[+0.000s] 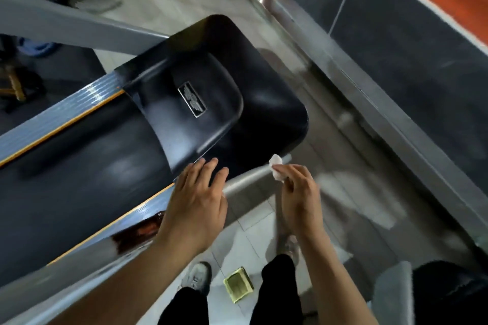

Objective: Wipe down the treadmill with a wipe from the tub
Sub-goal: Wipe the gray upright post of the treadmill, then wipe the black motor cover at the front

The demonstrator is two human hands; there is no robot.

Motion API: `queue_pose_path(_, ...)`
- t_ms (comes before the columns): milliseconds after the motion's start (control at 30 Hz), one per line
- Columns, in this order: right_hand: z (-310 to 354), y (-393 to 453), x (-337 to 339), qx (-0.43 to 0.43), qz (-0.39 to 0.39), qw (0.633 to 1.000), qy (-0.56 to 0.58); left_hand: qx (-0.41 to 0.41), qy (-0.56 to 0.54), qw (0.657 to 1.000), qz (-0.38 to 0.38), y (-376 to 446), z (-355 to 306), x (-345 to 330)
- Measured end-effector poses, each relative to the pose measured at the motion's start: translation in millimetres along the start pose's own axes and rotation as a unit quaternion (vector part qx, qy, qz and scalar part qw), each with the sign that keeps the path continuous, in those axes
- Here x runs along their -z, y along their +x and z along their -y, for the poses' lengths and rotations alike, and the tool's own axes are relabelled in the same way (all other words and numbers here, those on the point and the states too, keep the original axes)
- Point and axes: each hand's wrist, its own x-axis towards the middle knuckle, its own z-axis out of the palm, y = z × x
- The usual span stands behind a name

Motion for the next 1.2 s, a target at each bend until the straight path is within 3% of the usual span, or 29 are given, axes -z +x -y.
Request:
queue_pose_path(300,62.8,117.0,74.7,0.072,0.047,0.996,0.002,0.106,-0.041,0.991,-0.075,41.7,-32.5,73.3)
queue_pose_path(400,92.2,150.3,75.6,0.081,0.095,0.992,0.017,0.155,-0.066,0.982,-0.085,58.7,-25.2,84.0)
queue_pose_path(533,115.2,189.9,66.6,0.161,0.101,0.982,-0.021,0.197,-0.105,0.97,-0.093,89.2,-16.2,90.5)
queue_pose_path(800,134.7,267.1,42.6,0.197,0.187,0.961,-0.043,0.289,-0.134,0.944,-0.09,135.5,-7.8,81.3)
queue_pose_path(1000,135.8,345.8,22.4,0.264,0.3,0.913,-0.08,0.415,-0.147,0.891,-0.115,189.8,-31.1,74.6)
queue_pose_path(1200,136.9,405.3,9.4,0.317,0.413,0.848,-0.102,0.547,-0.164,0.809,-0.138,231.6,-74.4,73.9)
